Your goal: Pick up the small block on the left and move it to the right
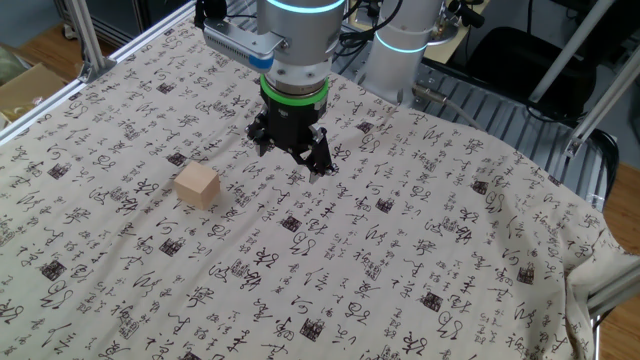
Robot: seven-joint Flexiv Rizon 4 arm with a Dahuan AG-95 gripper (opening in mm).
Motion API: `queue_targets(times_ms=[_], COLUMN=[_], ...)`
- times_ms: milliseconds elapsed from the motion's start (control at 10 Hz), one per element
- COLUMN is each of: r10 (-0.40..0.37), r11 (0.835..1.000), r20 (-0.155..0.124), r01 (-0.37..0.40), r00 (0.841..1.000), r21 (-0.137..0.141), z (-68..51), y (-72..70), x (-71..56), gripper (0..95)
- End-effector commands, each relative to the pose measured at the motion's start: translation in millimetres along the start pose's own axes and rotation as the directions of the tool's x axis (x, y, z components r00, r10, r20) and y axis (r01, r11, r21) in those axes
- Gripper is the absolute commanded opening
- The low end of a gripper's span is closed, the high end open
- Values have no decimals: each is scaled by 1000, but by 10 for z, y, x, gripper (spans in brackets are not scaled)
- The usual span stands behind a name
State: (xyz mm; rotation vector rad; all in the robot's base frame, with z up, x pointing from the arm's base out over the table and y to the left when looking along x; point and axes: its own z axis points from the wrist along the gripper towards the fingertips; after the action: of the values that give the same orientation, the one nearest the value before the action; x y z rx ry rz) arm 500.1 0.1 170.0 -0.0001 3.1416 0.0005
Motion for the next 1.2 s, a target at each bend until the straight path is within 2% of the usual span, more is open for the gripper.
queue_targets(times_ms=[100,200,300,600,1200], r10=[-68,-61,-57,-63,-62], r11=[998,997,996,997,997], r20=[-44,-47,-45,-44,-46], r01=[68,58,54,61,61], r00=[997,997,997,997,997], r21=[-16,-50,-67,-49,-40], z=[1,3,2,-1,3], y=[0,0,0,-1,-5], x=[0,-3,-2,1,-4], gripper=[950,0,0,0,0])
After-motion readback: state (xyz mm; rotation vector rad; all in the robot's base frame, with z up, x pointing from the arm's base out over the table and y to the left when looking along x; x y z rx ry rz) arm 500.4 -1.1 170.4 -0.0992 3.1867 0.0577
